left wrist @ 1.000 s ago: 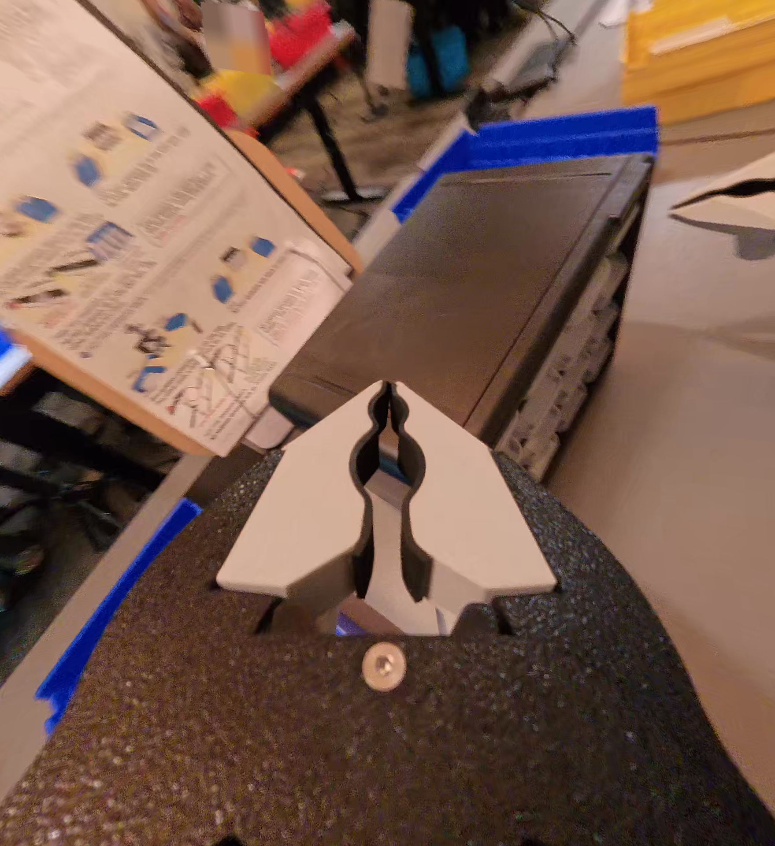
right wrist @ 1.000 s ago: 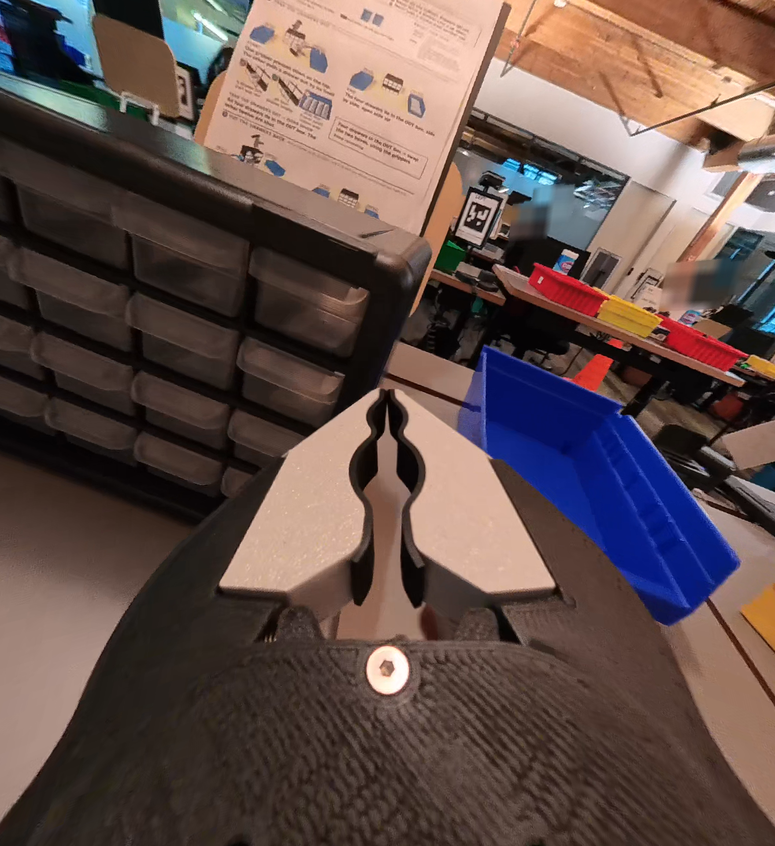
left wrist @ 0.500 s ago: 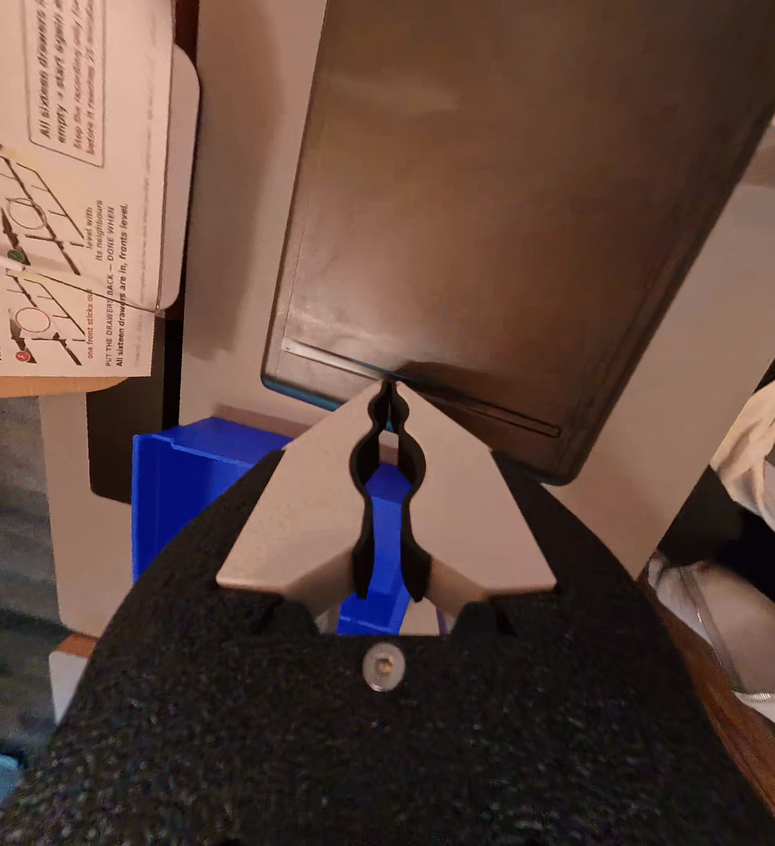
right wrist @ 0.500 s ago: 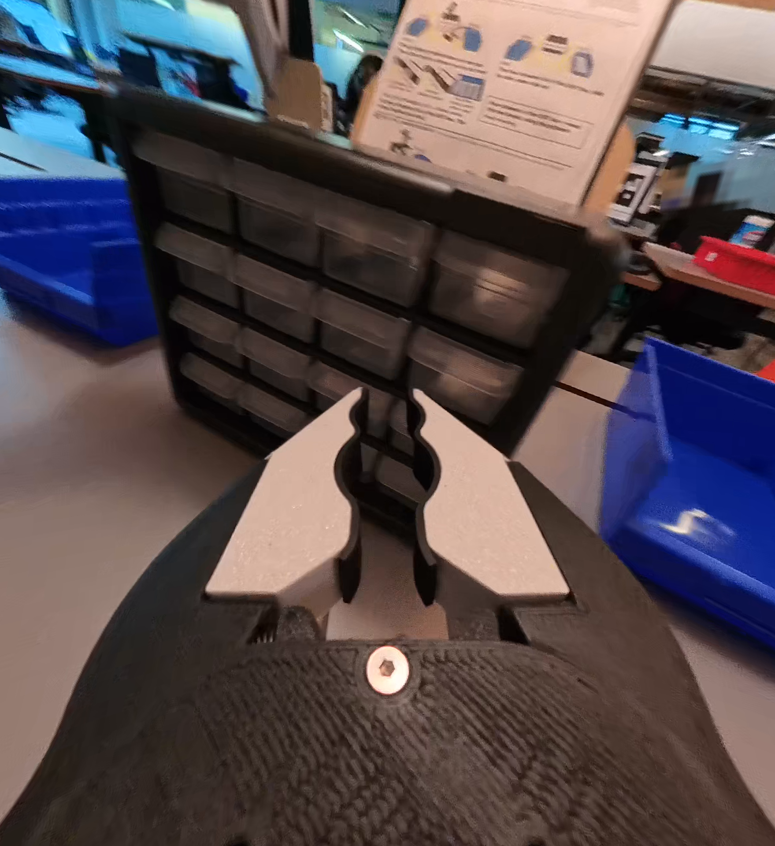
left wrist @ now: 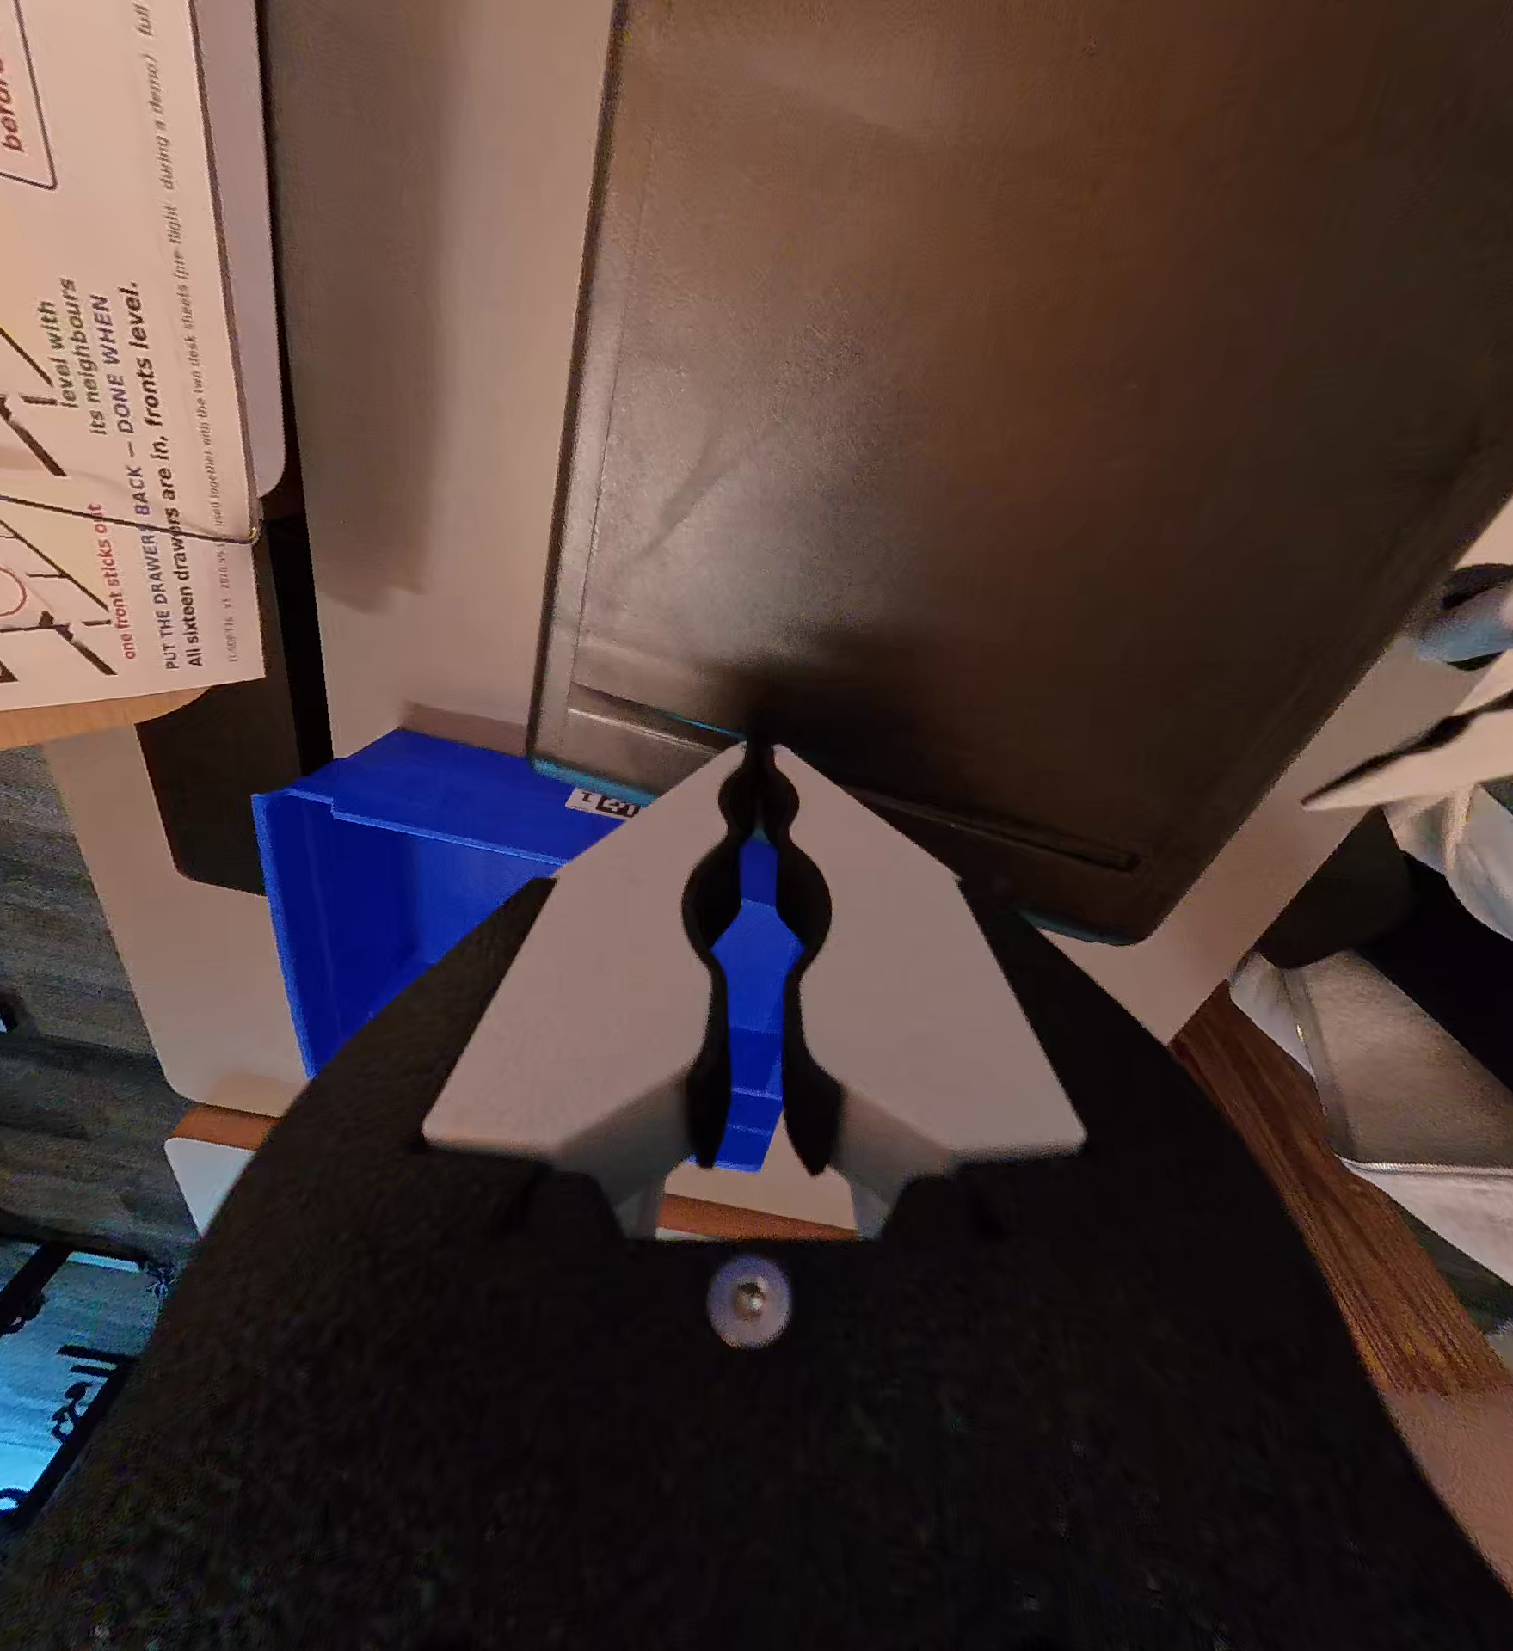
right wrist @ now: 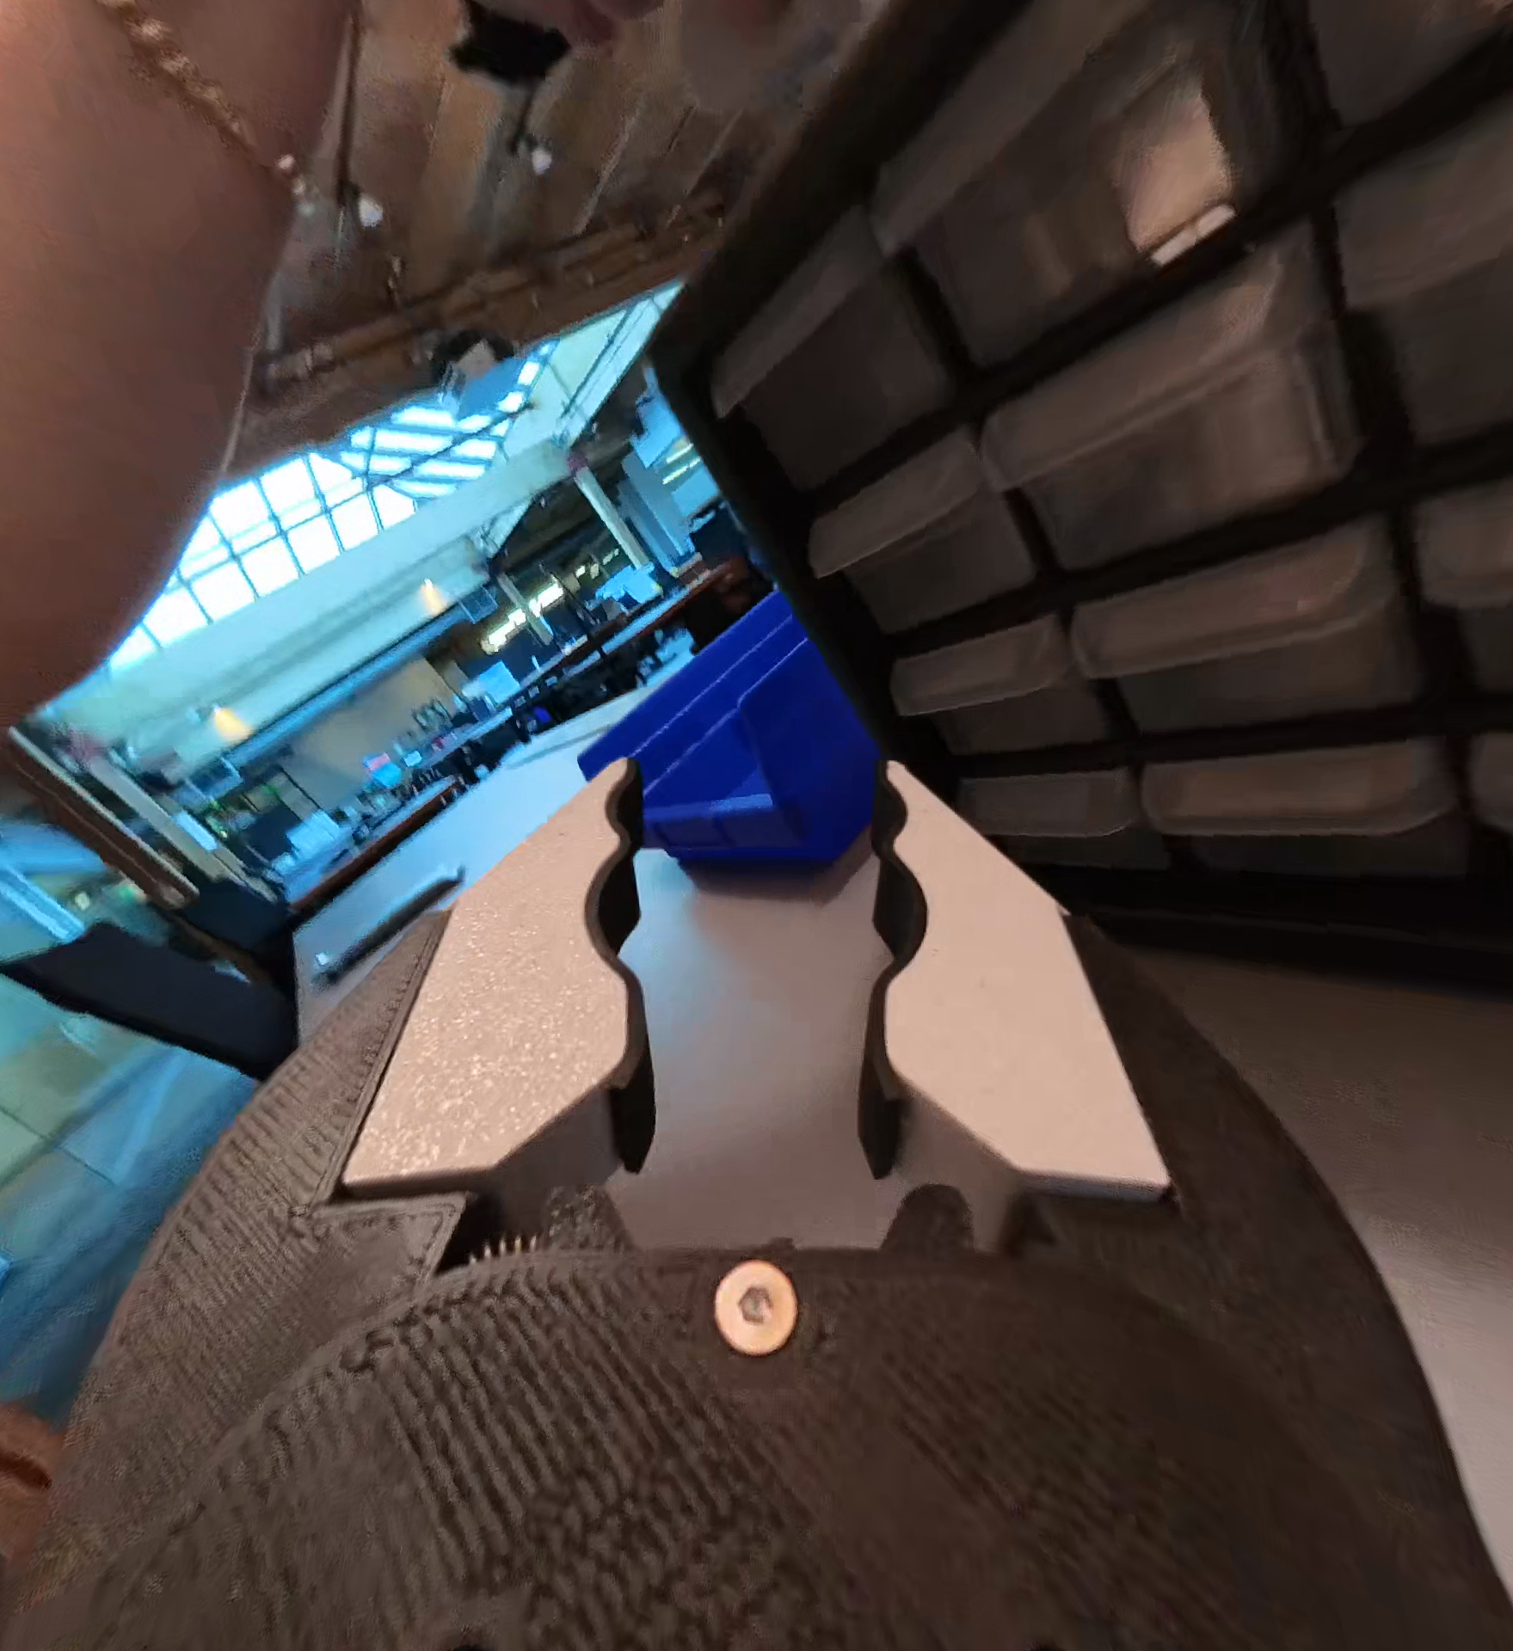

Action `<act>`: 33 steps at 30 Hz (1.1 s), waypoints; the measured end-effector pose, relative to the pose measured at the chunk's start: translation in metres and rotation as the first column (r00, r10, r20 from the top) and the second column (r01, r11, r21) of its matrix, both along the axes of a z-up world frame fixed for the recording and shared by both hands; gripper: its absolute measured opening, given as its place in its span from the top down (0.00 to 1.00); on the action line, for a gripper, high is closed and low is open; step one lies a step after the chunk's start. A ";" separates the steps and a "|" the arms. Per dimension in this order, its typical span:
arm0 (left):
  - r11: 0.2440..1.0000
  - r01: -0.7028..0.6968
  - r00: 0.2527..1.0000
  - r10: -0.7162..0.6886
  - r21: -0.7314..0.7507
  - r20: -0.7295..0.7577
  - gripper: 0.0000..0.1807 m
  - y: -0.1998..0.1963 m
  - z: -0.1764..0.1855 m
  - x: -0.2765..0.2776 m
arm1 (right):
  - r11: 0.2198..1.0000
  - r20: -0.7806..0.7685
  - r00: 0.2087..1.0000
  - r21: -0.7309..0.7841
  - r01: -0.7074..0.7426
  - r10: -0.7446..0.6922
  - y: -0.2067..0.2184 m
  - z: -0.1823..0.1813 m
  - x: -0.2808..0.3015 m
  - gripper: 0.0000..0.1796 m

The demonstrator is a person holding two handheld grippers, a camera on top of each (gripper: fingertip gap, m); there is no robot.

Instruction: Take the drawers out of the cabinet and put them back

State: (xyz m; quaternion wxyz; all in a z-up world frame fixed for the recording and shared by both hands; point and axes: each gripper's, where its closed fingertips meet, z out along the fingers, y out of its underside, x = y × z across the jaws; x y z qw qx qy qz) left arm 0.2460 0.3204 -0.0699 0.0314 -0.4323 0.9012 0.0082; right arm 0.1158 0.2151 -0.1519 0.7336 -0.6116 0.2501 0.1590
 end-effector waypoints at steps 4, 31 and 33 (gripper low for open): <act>1.000 0.010 0.999 -0.010 0.002 -0.039 1.00 0.000 0.000 0.000 | 0.996 -0.169 0.985 0.091 0.024 -0.008 0.004 0.001 0.009 0.79; 0.987 0.060 0.993 -0.044 0.146 -0.111 1.00 0.000 0.000 -0.001 | 0.951 -0.507 0.861 0.255 0.175 -0.022 0.034 -0.020 0.057 0.92; 0.986 0.064 0.992 -0.046 0.151 -0.114 1.00 0.000 0.000 -0.001 | 0.947 -0.515 0.857 0.263 0.186 -0.026 0.033 -0.023 0.057 0.95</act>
